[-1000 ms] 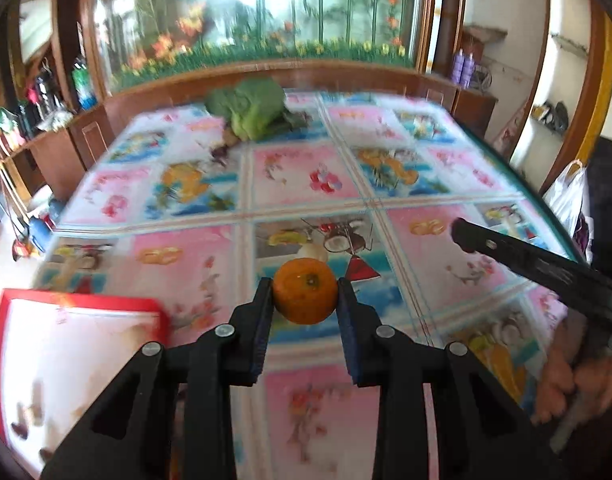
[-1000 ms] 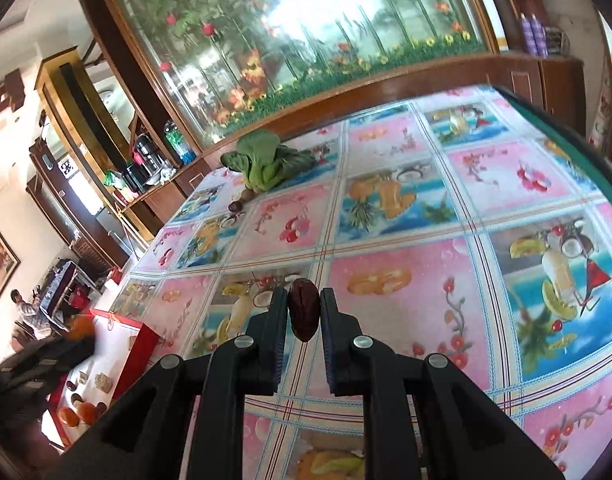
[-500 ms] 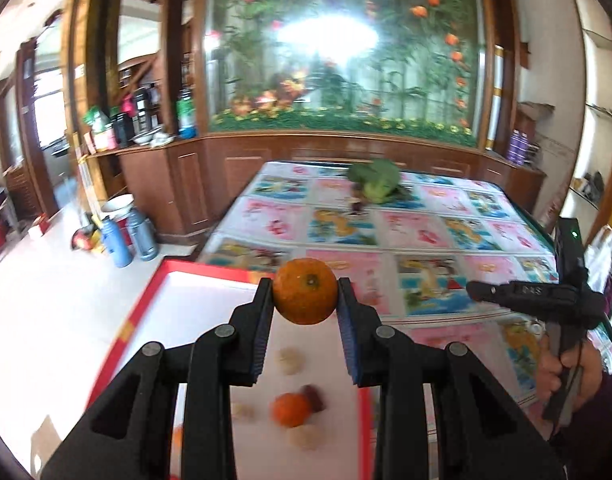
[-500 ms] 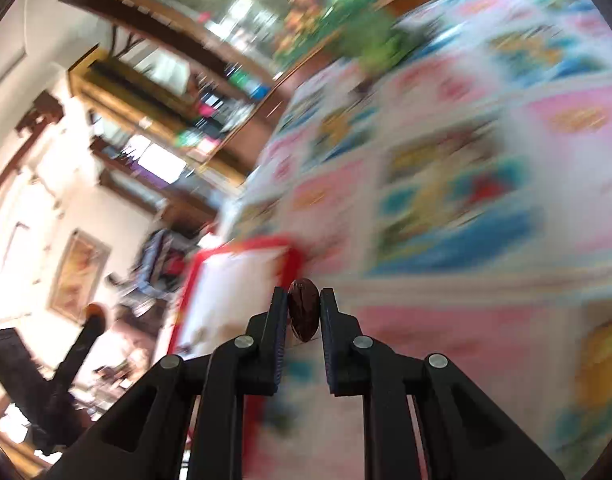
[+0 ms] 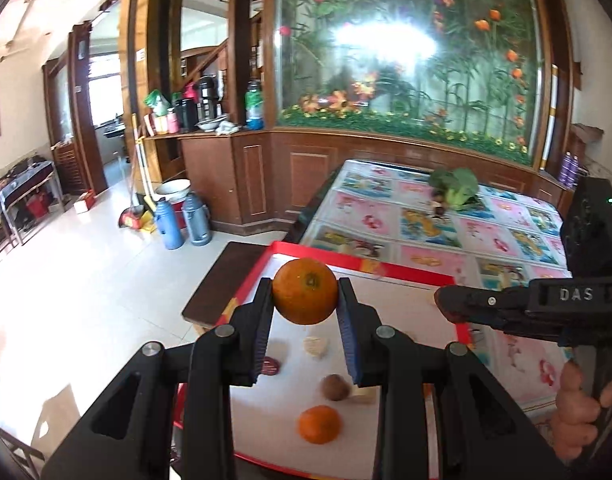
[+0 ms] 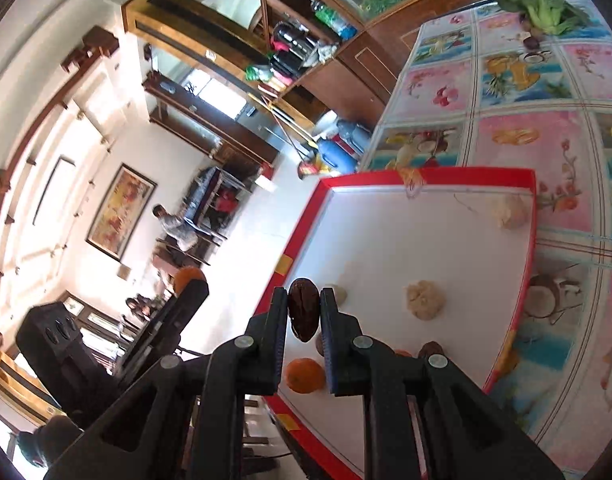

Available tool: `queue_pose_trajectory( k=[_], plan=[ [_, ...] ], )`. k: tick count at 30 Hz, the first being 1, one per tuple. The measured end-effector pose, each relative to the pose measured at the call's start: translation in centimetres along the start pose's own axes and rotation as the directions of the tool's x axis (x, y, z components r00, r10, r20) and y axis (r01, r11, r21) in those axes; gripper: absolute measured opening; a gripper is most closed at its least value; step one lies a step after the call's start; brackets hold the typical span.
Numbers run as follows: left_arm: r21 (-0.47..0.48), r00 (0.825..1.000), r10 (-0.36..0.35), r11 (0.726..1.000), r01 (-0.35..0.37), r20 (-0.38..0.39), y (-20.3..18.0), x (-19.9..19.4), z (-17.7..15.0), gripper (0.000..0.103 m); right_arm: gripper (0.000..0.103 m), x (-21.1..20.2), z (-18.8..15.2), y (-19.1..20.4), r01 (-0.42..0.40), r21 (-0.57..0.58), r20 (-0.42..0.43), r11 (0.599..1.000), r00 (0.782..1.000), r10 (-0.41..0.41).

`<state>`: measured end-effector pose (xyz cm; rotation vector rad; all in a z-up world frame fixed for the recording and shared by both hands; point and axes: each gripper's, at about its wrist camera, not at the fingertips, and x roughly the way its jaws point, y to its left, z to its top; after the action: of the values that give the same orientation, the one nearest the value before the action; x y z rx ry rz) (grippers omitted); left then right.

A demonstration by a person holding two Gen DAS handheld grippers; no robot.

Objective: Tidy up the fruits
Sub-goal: 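Carry the orange and the red date over the tray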

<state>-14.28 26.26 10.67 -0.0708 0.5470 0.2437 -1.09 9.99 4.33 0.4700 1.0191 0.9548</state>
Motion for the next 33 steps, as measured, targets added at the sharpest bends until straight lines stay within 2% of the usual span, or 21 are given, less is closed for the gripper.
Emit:
queue_pose_trajectory(
  k=[13,24,33],
  plan=[
    [-0.038,0.997,0.058,0.997,-0.06,-0.057,3.1,2.9,-0.8,0.033,0.014,4.0,0.8,1.2,0.117,-0.058,-0.035,0.991,0.992,-0.12],
    [-0.02,0.981,0.089,0.995,-0.094,-0.17,4.1,7.1,-2.6,0.033,0.014,6.6,1.2,-0.1,0.257,-0.076,-0.067,0.963,0.963,-0.262],
    [-0.002,0.973,0.101,0.995,-0.103,-0.206,3.8,8.7,-3.1,0.033,0.014,6.9,1.2,-0.6,0.321,-0.1,-0.066,0.942,0.942,-0.328]
  ],
)
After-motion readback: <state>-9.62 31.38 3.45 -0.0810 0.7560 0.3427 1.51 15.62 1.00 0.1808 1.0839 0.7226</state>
